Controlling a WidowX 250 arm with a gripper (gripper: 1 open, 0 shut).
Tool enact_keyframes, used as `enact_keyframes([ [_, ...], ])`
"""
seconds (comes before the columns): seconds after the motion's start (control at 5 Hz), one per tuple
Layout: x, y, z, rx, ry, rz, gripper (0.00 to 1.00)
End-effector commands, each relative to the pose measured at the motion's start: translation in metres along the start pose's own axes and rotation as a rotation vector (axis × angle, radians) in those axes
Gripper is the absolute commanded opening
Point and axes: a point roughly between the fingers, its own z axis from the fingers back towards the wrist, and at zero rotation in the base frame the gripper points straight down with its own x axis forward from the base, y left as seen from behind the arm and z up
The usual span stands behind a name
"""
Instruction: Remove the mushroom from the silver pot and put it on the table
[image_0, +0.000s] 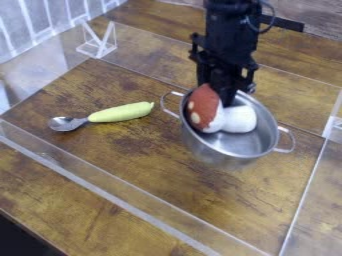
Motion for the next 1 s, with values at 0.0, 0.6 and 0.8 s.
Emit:
enact_keyframes([
  [0.0, 0.0, -0.001, 0.031, 0.02, -0.1, -0.031, 0.0],
  [0.6, 0.006, -0.014, 0.043, -0.023, -0.095, -0.081, 0.0],
  [0.8, 0.01, -0.016, 0.045, -0.037, -0.096, -0.098, 0.0],
])
